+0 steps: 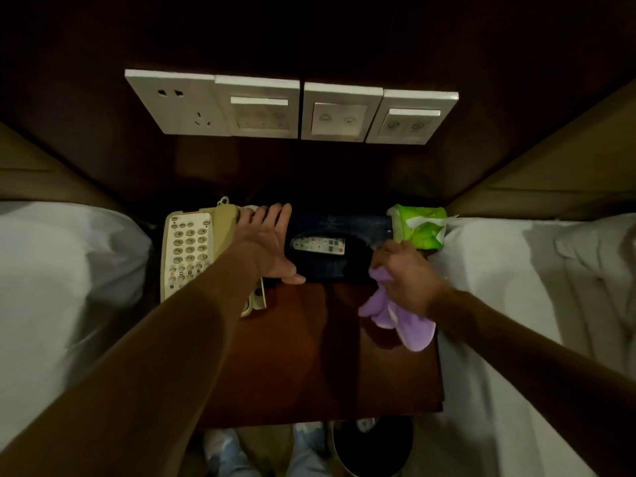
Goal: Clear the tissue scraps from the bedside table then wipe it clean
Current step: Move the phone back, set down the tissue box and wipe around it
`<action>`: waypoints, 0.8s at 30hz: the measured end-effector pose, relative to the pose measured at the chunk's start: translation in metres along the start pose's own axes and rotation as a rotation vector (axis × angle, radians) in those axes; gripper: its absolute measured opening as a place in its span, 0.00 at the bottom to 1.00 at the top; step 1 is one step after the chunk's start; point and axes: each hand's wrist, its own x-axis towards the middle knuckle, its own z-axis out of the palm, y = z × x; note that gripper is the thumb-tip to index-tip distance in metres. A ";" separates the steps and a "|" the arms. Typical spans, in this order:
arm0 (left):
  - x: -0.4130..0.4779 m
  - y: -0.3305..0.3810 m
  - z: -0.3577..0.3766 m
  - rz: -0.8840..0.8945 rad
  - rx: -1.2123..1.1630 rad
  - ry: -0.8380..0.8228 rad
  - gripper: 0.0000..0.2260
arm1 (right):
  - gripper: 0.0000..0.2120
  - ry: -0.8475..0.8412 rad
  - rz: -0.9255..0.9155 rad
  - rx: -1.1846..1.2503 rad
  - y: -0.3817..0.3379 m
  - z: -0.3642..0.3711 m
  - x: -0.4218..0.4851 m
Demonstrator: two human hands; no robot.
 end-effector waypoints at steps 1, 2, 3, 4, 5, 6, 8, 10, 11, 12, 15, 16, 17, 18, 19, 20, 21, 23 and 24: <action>-0.001 -0.002 0.000 0.006 0.009 0.003 0.68 | 0.10 0.022 0.052 0.058 0.005 -0.002 0.001; -0.002 -0.004 0.000 0.015 0.021 0.015 0.69 | 0.11 0.080 0.122 0.120 0.008 -0.004 0.003; -0.004 -0.008 0.000 0.032 0.033 0.038 0.70 | 0.12 0.164 0.189 0.170 0.008 -0.004 0.005; -0.007 -0.012 0.002 0.056 0.036 0.062 0.70 | 0.13 0.247 0.248 0.200 0.004 -0.003 0.008; -0.009 -0.018 0.004 0.085 0.028 0.084 0.70 | 0.14 0.299 0.299 0.206 -0.003 0.001 0.010; -0.011 -0.023 0.006 0.115 0.012 0.102 0.70 | 0.14 0.320 0.333 0.185 -0.014 0.004 0.011; -0.011 -0.035 0.010 0.169 -0.038 0.095 0.70 | 0.17 0.307 0.386 0.101 -0.038 0.013 0.009; -0.008 -0.044 0.011 0.207 -0.067 0.085 0.70 | 0.22 0.266 0.424 0.098 -0.065 0.020 0.010; -0.007 -0.046 0.011 0.219 -0.059 0.094 0.70 | 0.23 0.256 0.409 0.110 -0.082 0.023 0.012; -0.006 -0.046 0.011 0.228 -0.042 0.106 0.70 | 0.23 0.248 0.355 0.112 -0.101 0.027 0.016; -0.007 -0.049 0.012 0.251 0.000 0.160 0.66 | 0.23 0.209 0.147 0.191 -0.162 0.033 0.040; -0.008 -0.051 0.013 0.255 0.013 0.189 0.63 | 0.22 0.186 0.103 0.219 -0.177 0.032 0.050; -0.008 -0.053 0.014 0.257 0.018 0.207 0.60 | 0.19 0.193 0.080 0.248 -0.187 0.027 0.059; -0.008 -0.056 0.016 0.256 0.012 0.208 0.58 | 0.16 0.229 0.083 0.276 -0.192 0.021 0.066; -0.009 -0.058 0.018 0.252 0.001 0.204 0.58 | 0.12 0.296 0.101 0.311 -0.191 0.018 0.072; -0.008 -0.059 0.020 0.247 -0.015 0.206 0.59 | 0.10 0.337 0.131 0.337 -0.187 0.016 0.075; -0.007 -0.059 0.022 0.242 -0.037 0.207 0.60 | 0.10 0.337 0.173 0.350 -0.181 0.015 0.076; -0.005 -0.060 0.026 0.235 -0.083 0.221 0.61 | 0.15 0.363 0.240 0.355 -0.170 0.018 0.079; -0.004 -0.060 0.027 0.233 -0.093 0.231 0.61 | 0.16 0.375 0.259 0.356 -0.166 0.019 0.082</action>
